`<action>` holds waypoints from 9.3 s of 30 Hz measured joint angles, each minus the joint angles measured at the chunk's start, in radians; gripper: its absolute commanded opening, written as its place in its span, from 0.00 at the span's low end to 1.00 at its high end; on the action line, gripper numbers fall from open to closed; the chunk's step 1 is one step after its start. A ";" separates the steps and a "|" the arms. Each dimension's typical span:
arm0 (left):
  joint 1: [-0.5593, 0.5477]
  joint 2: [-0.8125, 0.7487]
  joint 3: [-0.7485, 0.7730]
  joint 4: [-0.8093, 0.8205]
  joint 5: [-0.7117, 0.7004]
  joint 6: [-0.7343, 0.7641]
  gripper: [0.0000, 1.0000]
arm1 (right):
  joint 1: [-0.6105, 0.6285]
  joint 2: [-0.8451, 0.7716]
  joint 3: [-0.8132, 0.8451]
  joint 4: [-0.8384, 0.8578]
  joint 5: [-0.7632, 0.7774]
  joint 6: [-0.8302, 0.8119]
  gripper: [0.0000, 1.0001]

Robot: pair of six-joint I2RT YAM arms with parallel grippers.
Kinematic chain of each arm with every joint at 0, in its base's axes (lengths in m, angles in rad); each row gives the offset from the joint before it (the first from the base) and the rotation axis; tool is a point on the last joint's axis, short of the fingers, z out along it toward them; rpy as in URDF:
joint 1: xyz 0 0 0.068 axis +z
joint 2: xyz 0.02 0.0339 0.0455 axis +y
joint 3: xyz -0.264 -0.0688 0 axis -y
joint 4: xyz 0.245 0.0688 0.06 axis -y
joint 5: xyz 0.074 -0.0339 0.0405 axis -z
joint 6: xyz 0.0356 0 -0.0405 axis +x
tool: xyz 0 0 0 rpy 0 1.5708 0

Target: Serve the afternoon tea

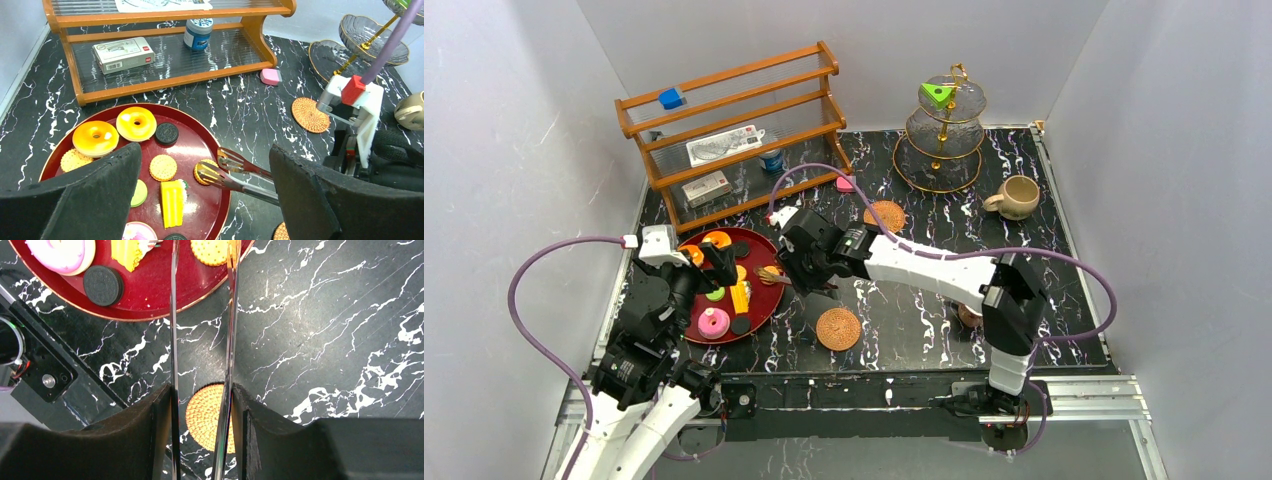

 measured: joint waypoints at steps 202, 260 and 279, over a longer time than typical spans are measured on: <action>0.000 0.003 0.000 -0.006 -0.015 -0.004 0.96 | -0.941 -0.086 0.283 0.033 0.203 -0.217 0.52; 0.000 -0.027 0.000 -0.016 -0.056 -0.012 0.95 | -0.108 -0.321 -0.207 0.150 -0.034 0.155 0.50; 0.000 -0.072 0.000 -0.037 -0.109 -0.027 0.96 | 0.115 0.016 -0.058 0.180 0.011 0.209 0.56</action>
